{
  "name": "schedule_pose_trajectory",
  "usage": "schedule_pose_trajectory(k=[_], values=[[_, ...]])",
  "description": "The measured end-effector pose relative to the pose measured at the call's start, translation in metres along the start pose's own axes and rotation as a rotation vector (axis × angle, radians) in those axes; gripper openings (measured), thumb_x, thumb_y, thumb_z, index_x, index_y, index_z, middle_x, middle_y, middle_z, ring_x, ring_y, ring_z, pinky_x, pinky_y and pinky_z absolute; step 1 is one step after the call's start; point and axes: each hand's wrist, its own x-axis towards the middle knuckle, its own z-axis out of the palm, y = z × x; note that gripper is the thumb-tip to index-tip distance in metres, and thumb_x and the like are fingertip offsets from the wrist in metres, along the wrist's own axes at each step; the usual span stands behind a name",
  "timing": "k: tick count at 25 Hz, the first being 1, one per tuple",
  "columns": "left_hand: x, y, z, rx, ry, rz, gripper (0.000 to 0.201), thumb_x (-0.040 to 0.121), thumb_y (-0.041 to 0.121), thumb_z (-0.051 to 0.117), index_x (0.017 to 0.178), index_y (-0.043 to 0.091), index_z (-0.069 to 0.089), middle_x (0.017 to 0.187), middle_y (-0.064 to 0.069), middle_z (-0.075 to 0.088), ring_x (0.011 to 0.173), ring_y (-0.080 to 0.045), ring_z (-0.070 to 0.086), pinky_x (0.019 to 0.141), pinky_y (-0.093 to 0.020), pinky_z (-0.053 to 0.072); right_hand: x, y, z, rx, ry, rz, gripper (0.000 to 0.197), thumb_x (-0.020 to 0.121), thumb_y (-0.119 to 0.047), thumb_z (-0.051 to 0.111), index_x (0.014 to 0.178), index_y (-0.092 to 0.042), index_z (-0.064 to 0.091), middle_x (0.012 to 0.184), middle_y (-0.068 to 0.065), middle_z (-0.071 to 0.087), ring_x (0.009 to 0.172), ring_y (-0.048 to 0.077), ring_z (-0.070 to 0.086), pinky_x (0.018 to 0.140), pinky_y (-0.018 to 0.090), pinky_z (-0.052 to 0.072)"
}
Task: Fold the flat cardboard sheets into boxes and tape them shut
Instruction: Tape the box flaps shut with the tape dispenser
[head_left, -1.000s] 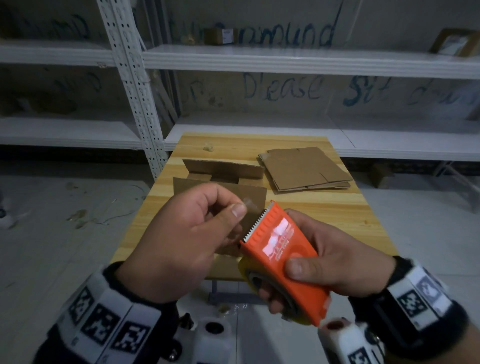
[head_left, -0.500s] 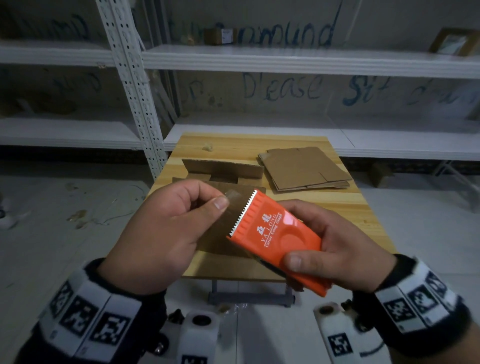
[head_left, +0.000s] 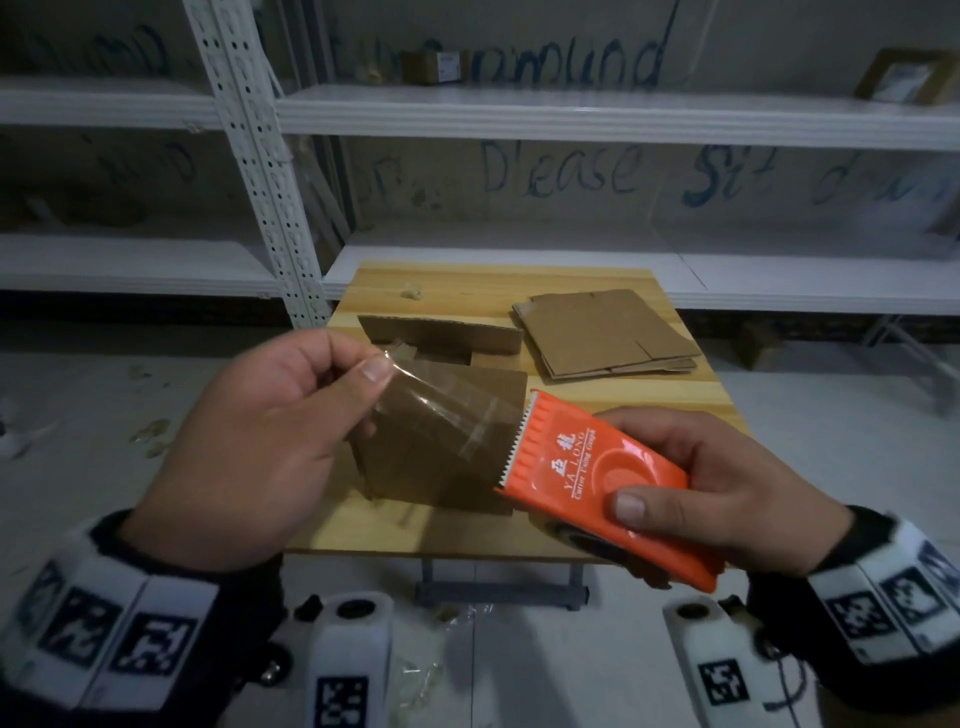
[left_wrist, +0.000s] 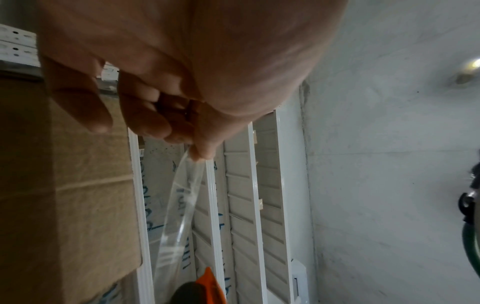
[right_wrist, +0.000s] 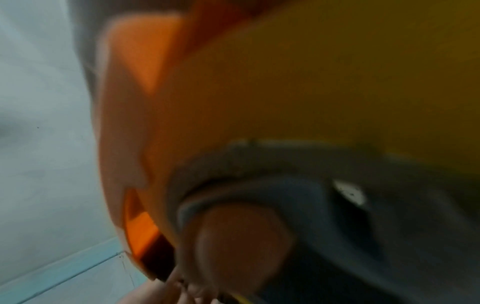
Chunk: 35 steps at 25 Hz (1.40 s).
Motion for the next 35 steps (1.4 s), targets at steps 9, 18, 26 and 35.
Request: schedule_pose_trajectory(k=[9, 18, 26, 35], values=[[0.000, -0.002, -0.004, 0.152, 0.018, 0.014, 0.026, 0.084, 0.059, 0.084, 0.095, 0.035, 0.082, 0.093, 0.002, 0.082, 0.086, -0.013, 0.074, 0.087, -0.046, 0.057, -0.002, -0.010, 0.005, -0.231, 0.116, -0.101, 0.053, 0.072, -0.055, 0.090, 0.122, -0.051, 0.073, 0.111, -0.013, 0.083, 0.097, 0.014, 0.081, 0.077, 0.021, 0.063], [0.004, -0.005, -0.015, 0.221, 0.038, 0.136, 0.021, 0.080, 0.062, 0.083, 0.087, 0.043, 0.079, 0.114, 0.019, 0.074, 0.112, -0.008, 0.070, 0.104, -0.040, 0.049, -0.003, -0.039, 0.011, -0.525, 0.160, -0.064, 0.078, 0.063, -0.093, 0.069, 0.135, -0.065, 0.056, 0.110, -0.038, 0.075, 0.096, -0.005, 0.077, 0.075, 0.016, 0.062], [0.022, -0.017, -0.013, 0.282, 0.116, 0.133, 0.004, 0.089, 0.039, 0.074, 0.086, 0.035, 0.073, 0.111, 0.020, 0.071, 0.110, -0.006, 0.067, 0.099, -0.038, 0.052, 0.013, -0.079, 0.012, -0.631, 0.194, 0.018, 0.067, 0.060, -0.087, 0.070, 0.117, -0.052, 0.074, 0.089, -0.031, 0.078, 0.077, -0.003, 0.075, 0.063, 0.012, 0.055], [0.037, -0.024, -0.026, 0.139, 0.120, 0.070, 0.011, 0.091, 0.037, 0.081, 0.082, 0.041, 0.077, 0.105, 0.021, 0.078, 0.104, -0.005, 0.072, 0.097, -0.037, 0.052, 0.031, -0.102, 0.012, -0.671, 0.222, 0.086, 0.057, 0.068, -0.089, 0.073, 0.110, -0.049, 0.077, 0.094, -0.022, 0.080, 0.078, 0.002, 0.077, 0.065, 0.033, 0.065]])
